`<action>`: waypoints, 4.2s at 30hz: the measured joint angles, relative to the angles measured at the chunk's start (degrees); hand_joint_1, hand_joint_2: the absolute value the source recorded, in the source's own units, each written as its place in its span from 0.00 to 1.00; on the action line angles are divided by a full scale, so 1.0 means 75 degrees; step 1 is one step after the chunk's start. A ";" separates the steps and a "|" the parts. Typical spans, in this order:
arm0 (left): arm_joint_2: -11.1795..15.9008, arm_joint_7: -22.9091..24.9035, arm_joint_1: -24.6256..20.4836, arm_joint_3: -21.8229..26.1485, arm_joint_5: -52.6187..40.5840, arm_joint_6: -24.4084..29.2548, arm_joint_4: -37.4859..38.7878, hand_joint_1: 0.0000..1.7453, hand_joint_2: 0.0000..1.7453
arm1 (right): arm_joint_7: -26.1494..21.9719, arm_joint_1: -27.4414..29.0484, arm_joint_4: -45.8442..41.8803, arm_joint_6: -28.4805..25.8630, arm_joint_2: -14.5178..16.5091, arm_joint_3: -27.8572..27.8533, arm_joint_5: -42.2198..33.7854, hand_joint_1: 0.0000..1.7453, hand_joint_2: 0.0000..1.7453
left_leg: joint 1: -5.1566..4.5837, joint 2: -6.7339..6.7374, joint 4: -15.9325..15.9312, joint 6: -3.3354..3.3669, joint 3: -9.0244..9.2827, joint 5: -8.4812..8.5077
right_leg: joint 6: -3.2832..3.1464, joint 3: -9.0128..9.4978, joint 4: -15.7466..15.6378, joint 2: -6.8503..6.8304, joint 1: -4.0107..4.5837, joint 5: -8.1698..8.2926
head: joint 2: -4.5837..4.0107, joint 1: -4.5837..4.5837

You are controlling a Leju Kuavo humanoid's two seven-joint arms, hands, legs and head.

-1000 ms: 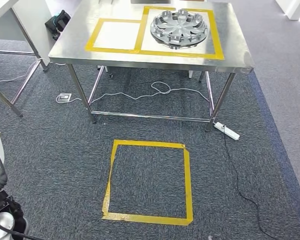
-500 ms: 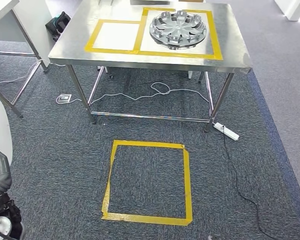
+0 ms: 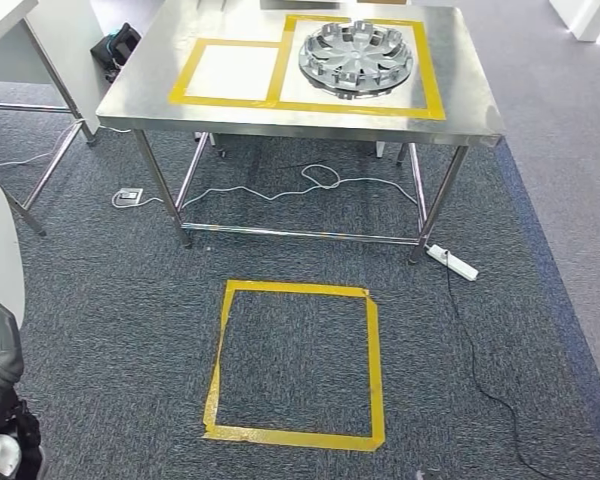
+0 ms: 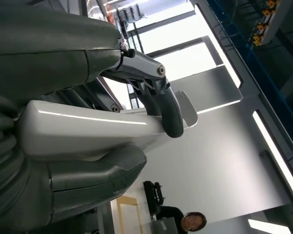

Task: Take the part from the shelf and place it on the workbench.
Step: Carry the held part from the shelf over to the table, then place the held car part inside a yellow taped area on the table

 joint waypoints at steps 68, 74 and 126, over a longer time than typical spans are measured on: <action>0.0006 0.0070 0.0027 -0.0027 0.0048 -0.0064 -0.0087 1.00 1.00 | 0.0012 0.0050 0.0007 0.0036 -0.0017 -0.0012 0.0060 0.00 1.00 | 0.0230 0.0064 0.0062 -0.0120 -0.0659 0.0538 | 0.0166 0.1300 0.0334 0.0289 -0.0148 -0.1856 | -0.0002 0.0101; 0.0005 0.0082 0.0029 -0.0048 -0.0010 -0.0010 -0.0084 1.00 1.00 | 0.0033 0.0084 0.0006 0.0047 -0.0017 -0.0010 0.0076 0.00 1.00 | -0.0046 -0.0014 0.0067 0.0096 -0.0469 0.0322 | -0.0124 0.0087 0.1101 0.0275 0.0037 -0.1436 | -0.0003 0.0151; 0.0187 0.0322 0.0107 -0.0308 -0.0665 0.0090 -0.0079 1.00 1.00 | 0.0031 0.0090 0.0009 0.0096 0.0017 -0.0002 0.0224 0.00 1.00 | -0.0022 -0.0074 0.0414 -0.0049 -0.0868 0.0347 | -0.0156 0.0666 0.0257 0.0407 0.0121 -0.1160 | -0.0002 0.0068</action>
